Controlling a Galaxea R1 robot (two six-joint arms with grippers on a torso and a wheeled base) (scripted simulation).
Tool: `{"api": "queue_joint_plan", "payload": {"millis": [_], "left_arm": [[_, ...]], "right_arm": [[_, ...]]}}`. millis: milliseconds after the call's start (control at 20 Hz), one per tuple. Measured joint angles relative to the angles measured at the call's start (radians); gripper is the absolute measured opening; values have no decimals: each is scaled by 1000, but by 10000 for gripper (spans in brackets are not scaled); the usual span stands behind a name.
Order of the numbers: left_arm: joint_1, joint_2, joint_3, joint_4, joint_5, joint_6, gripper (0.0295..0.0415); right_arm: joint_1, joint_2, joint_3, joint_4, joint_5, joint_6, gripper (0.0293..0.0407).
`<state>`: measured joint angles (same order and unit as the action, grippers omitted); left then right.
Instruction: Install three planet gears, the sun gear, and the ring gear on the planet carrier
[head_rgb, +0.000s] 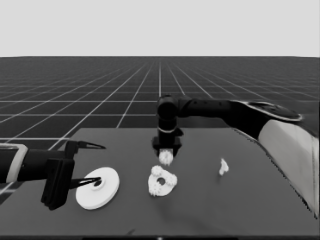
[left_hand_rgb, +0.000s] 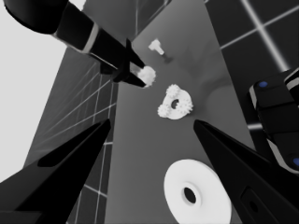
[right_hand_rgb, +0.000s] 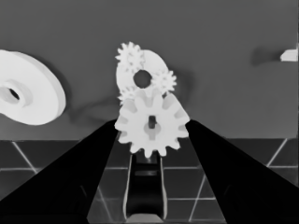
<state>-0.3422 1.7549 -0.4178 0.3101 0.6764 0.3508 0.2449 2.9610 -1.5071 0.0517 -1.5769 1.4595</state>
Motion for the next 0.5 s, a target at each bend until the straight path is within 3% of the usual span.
{"api": "queue_joint_plan", "payload": {"millis": [250,350,500], "left_arm": [[0,0,0,0,0,0,385],[0,0,0,0,0,0,385],[0,0,0,0,0,0,385]], "right_arm": [[-2,70,-109,-2,-3,-45,309],[-220,74,-122,-225,33,-52,309],[-321,91,-191,-313,60,-96,309]]}}
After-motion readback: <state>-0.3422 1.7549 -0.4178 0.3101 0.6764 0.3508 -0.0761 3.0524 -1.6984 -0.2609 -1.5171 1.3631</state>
